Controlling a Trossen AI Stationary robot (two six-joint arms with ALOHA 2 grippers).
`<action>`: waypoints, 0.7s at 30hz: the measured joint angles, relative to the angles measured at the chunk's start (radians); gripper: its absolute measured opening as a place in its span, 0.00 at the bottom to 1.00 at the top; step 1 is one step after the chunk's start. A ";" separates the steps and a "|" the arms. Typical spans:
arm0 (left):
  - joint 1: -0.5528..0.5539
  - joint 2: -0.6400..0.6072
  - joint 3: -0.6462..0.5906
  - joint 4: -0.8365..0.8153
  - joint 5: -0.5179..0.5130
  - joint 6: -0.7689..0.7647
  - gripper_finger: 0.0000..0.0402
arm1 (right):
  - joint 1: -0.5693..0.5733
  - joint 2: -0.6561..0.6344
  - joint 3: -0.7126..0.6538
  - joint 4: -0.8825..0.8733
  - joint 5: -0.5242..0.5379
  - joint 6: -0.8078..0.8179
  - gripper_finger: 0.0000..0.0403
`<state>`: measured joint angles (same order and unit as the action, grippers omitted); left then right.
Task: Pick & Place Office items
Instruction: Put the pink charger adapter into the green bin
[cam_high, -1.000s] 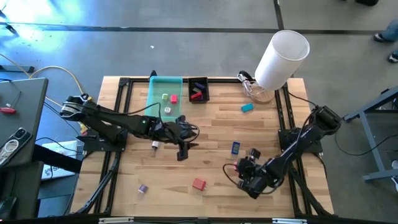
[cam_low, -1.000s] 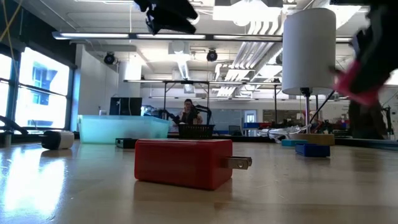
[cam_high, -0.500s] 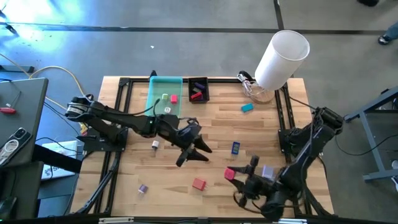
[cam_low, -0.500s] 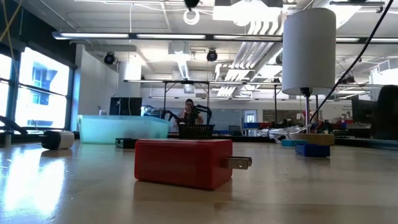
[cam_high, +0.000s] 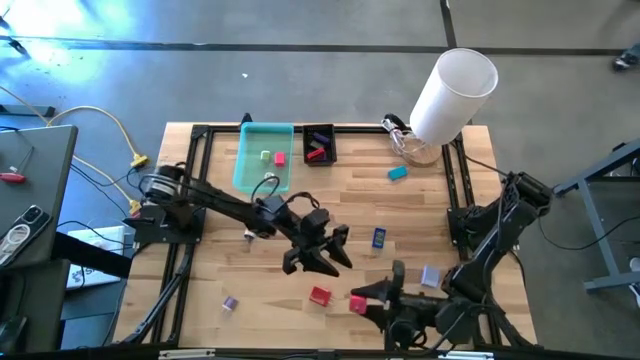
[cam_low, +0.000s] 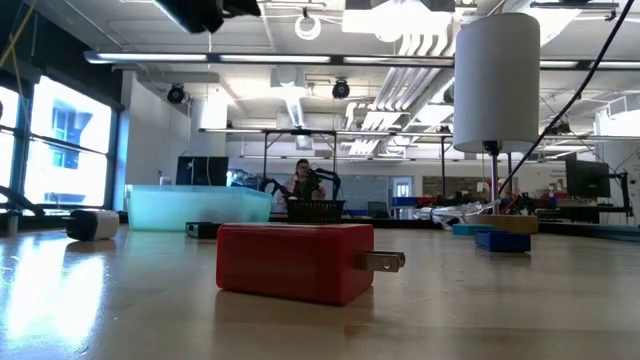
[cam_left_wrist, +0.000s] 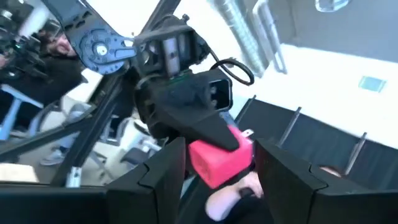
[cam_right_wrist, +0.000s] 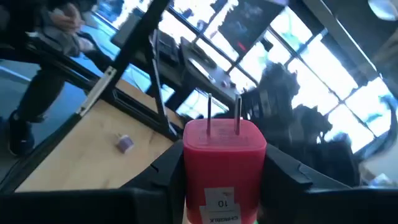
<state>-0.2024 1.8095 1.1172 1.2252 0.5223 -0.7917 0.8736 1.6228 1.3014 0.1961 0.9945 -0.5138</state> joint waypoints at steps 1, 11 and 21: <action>0.000 0.013 0.000 0.027 0.005 -0.019 0.46 | -0.007 0.000 0.000 0.009 -0.028 -0.018 0.34; 0.006 0.054 0.000 0.068 0.008 -0.037 0.46 | -0.083 0.001 0.000 0.063 -0.203 -0.092 0.34; 0.018 0.053 0.000 0.083 0.063 -0.062 0.46 | -0.096 0.001 0.000 0.078 -0.279 -0.084 0.34</action>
<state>-0.1842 1.8626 1.1168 1.3079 0.5854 -0.8536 0.7778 1.6241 1.3010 0.2745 0.7151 -0.5980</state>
